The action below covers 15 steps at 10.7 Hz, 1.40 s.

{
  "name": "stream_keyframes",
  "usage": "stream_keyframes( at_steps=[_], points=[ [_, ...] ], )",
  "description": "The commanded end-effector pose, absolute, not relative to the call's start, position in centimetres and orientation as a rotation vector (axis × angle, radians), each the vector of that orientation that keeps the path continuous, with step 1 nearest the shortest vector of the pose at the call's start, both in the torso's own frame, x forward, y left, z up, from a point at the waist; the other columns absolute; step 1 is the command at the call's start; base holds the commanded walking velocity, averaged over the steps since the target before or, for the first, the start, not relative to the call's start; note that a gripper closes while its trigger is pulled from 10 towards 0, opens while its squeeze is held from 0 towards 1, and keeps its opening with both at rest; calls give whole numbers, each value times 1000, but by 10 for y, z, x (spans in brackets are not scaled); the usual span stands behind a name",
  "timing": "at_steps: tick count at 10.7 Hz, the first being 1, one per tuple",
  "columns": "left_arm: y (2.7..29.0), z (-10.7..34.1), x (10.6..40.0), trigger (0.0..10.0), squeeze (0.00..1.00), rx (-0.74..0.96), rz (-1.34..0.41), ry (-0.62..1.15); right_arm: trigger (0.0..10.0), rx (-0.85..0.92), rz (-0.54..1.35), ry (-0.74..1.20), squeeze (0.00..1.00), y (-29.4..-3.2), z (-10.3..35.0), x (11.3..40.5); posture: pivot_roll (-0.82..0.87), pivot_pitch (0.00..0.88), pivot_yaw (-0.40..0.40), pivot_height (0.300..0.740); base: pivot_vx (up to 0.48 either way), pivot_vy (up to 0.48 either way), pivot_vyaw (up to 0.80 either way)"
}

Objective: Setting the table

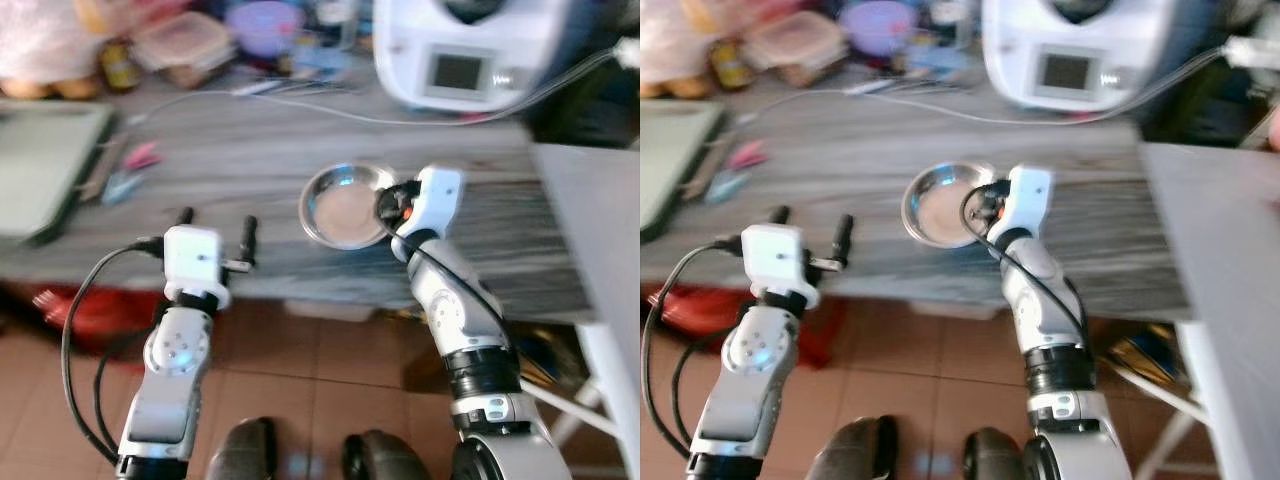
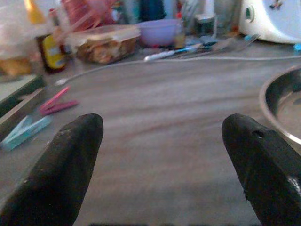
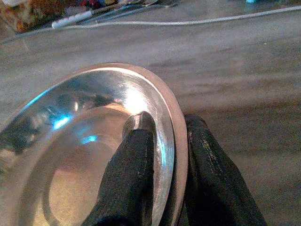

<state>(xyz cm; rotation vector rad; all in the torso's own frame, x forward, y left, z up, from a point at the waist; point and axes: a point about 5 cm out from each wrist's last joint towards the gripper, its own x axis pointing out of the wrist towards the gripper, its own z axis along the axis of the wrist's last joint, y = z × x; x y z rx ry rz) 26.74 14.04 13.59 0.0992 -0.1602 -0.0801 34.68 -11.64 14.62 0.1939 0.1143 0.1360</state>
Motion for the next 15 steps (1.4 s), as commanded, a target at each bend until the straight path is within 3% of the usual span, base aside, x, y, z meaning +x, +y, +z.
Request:
stream_keyframes(
  at_steps=[1,2,3,6,10,11,12,15],
  points=[
    [138,138,266,10000,0,103,-90,-167,10000,177,77,136,0,-127,141,344,18,168,-2,740,0,0,0],
    [138,138,266,10000,0,104,-92,-168,10000,177,48,151,0,-129,138,341,18,169,-1,740,0,0,0],
    [138,139,267,10000,0,104,-94,-172,10000,191,17,178,1000,-131,135,339,17,169,0,740,0,0,0],
    [139,140,268,10000,0,105,-91,-177,10000,150,-20,155,1000,-137,140,334,13,167,-2,740,0,0,0],
    [144,140,270,10000,0,116,-6,-172,10000,80,29,-99,1000,-136,175,333,19,163,-4,740,0,0,0],
    [145,139,267,10000,0,105,-5,-161,10000,-34,66,-160,106,-136,174,318,20,167,-5,740,0,0,0],
    [147,137,264,10000,0,112,2,-152,10000,-71,97,-164,0,-137,166,305,22,173,-4,740,0,0,0],
    [151,133,255,10000,0,121,16,-131,10000,-112,59,-141,0,-152,148,285,29,170,-2,740,-291,0,0]
  ],
)
